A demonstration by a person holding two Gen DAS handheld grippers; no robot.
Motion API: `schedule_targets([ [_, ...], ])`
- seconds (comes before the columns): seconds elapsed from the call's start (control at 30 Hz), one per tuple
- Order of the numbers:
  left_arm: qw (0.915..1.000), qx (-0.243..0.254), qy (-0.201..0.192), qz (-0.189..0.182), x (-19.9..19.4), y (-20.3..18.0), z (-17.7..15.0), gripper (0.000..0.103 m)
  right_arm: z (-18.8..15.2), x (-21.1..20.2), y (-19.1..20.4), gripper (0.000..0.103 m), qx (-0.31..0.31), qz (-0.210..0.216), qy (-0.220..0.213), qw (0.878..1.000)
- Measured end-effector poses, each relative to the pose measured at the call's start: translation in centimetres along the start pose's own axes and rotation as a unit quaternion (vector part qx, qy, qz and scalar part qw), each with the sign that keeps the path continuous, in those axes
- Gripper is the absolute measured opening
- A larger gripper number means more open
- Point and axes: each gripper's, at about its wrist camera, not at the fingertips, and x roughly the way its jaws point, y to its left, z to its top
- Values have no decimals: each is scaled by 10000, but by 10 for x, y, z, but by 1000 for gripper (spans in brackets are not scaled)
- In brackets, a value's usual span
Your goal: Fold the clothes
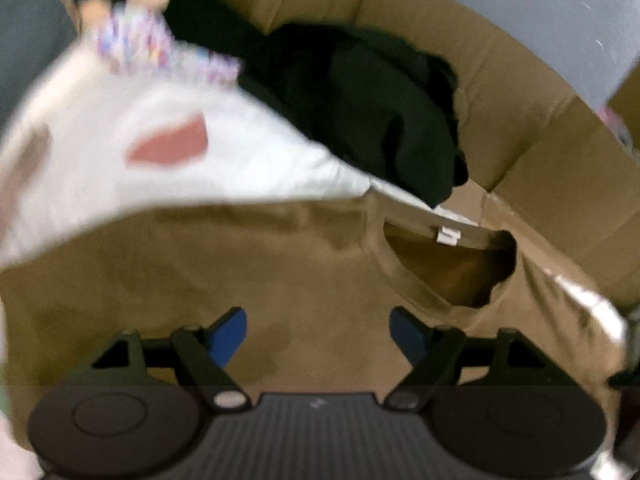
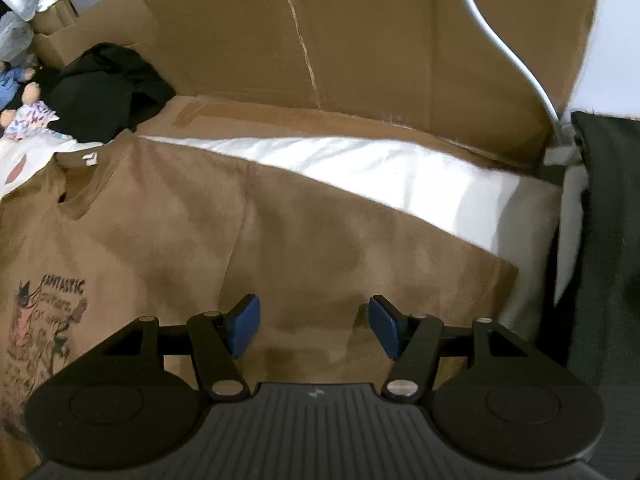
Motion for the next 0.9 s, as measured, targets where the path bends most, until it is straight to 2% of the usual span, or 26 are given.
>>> schedule_targets([
  [0.03, 9999, -61, 150, -12, -6, -4, 0, 81, -1, -1, -1, 65, 32, 58, 59, 10000],
  [0.1, 9997, -163, 176, 73, -19, -9, -2, 80, -5, -3, -1, 65, 2, 108, 211, 9997],
  [0.2, 9990, -438, -45, 71, -46, -15, -15, 80, -10, -6, 3, 65, -79, 174, 312, 9993],
  [0.23, 9984, -545, -113, -63, -55, -15, -23, 79, -12, -7, 5, 65, -118, 190, 334, 9992],
  [0.4, 9965, -788, -249, -146, -84, -3, -60, 77, -25, -29, 24, 65, -432, 242, 172, 9986],
  [0.53, 9921, -1182, -391, -119, -134, 26, -102, 77, -41, -71, 40, 65, -913, 552, -6, 9943],
  [0.6, 9931, -1121, -347, -37, -153, 32, -114, 77, -46, -89, 44, 66, -975, 550, -89, 9937],
  [0.7, 9940, -1053, -281, 87, -190, 41, -136, 77, -62, -137, 50, 68, -917, 638, -320, 9932],
  [0.77, 9939, -1060, -261, 140, -213, 45, -152, 77, -72, -162, 52, 74, -758, 704, -461, 9936],
  [0.9, 9940, -1046, -284, 132, -241, 53, -171, 77, -87, -186, 61, 74, -630, 710, -559, 9939],
])
